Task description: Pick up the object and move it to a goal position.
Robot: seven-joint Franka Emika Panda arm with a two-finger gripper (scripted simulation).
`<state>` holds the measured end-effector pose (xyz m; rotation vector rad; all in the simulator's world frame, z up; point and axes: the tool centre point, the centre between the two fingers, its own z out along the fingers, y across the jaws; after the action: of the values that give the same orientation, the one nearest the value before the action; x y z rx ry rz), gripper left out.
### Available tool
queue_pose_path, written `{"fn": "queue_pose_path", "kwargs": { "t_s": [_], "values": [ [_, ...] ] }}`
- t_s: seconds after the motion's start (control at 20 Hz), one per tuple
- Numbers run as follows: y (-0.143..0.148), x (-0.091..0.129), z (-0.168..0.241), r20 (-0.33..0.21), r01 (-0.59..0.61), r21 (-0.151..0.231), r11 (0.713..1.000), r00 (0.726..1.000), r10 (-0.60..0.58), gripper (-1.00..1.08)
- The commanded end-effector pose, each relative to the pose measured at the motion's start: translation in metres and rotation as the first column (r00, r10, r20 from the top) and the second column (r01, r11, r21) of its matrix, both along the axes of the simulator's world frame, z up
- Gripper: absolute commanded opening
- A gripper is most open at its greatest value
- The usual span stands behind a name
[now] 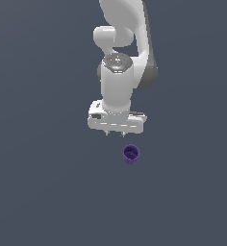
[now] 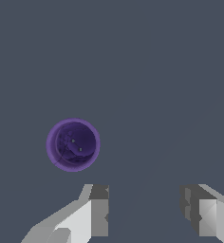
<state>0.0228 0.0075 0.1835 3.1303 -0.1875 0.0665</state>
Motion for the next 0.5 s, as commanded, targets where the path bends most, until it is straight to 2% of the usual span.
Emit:
{"fn": "queue_pose_path", "kwargs": {
  "t_s": [0.0,0.45],
  "values": [
    [0.002,0.003,-0.003,-0.006,0.039,-0.004,0.999,0.999,-0.039,0.28],
    [0.015,0.015,-0.02,-0.023,0.227,-0.032,0.973,0.974,-0.227,0.28]
  ]
}}
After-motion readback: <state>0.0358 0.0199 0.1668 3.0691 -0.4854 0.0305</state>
